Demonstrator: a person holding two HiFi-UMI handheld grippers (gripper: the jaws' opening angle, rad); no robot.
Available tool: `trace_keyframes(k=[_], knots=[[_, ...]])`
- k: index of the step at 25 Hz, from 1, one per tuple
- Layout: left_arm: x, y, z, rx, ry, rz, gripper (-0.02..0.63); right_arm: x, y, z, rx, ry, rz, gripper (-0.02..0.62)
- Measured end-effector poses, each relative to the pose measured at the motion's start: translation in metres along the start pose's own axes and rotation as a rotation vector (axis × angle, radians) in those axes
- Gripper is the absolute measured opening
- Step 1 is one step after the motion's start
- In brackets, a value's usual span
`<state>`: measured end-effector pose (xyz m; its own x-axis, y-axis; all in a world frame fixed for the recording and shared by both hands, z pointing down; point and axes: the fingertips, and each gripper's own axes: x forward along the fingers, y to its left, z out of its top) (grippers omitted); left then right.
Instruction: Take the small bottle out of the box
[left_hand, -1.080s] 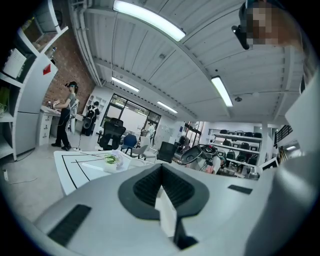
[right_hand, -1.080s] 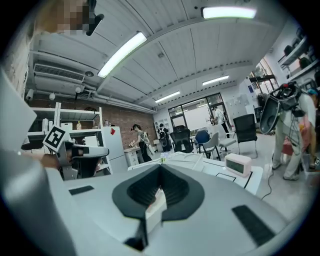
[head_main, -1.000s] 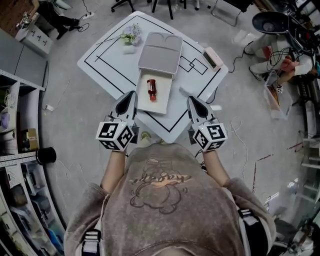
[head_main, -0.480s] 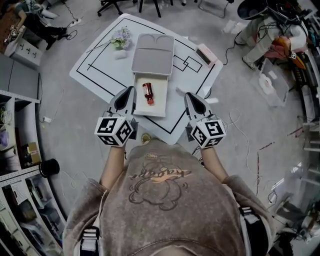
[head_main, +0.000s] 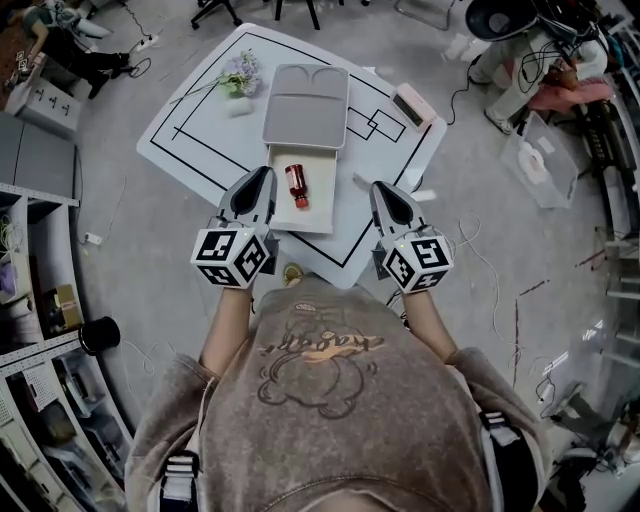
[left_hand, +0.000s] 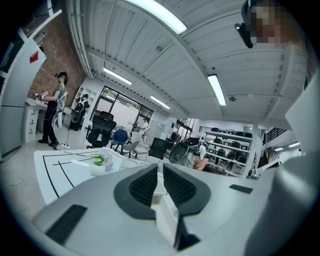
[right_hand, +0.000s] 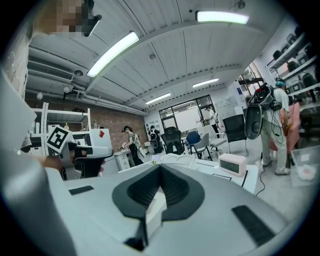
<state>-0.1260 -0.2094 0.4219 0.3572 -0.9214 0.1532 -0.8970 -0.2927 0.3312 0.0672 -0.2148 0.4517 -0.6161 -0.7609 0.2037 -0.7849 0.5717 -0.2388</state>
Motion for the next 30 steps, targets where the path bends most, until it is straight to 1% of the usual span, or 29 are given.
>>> trace_keyframes(k=[1, 5, 9, 17, 22, 30], knots=[[0.001, 0.000, 0.000, -0.004, 0.001, -0.002, 0.042, 0.001, 0.000, 0.000, 0.002, 0.001, 0.000, -0.004], [0.005, 0.000, 0.002, -0.008, -0.001, -0.008, 0.101, 0.004, -0.002, -0.001, 0.006, 0.002, 0.003, -0.005], [0.010, -0.001, 0.001, -0.010, 0.005, -0.017, 0.183, 0.006, -0.004, -0.001, 0.014, 0.003, 0.004, -0.005], [0.028, 0.007, -0.015, -0.030, 0.088, -0.023, 0.330, 0.008, -0.009, -0.001, 0.015, 0.003, -0.006, -0.003], [0.044, 0.005, -0.035, 0.015, 0.177, -0.046, 0.357, 0.006, -0.015, -0.002, 0.017, 0.003, -0.020, -0.005], [0.066, 0.003, -0.078, 0.077, 0.342, -0.084, 0.359, 0.002, -0.019, -0.004, 0.025, 0.000, -0.043, -0.005]])
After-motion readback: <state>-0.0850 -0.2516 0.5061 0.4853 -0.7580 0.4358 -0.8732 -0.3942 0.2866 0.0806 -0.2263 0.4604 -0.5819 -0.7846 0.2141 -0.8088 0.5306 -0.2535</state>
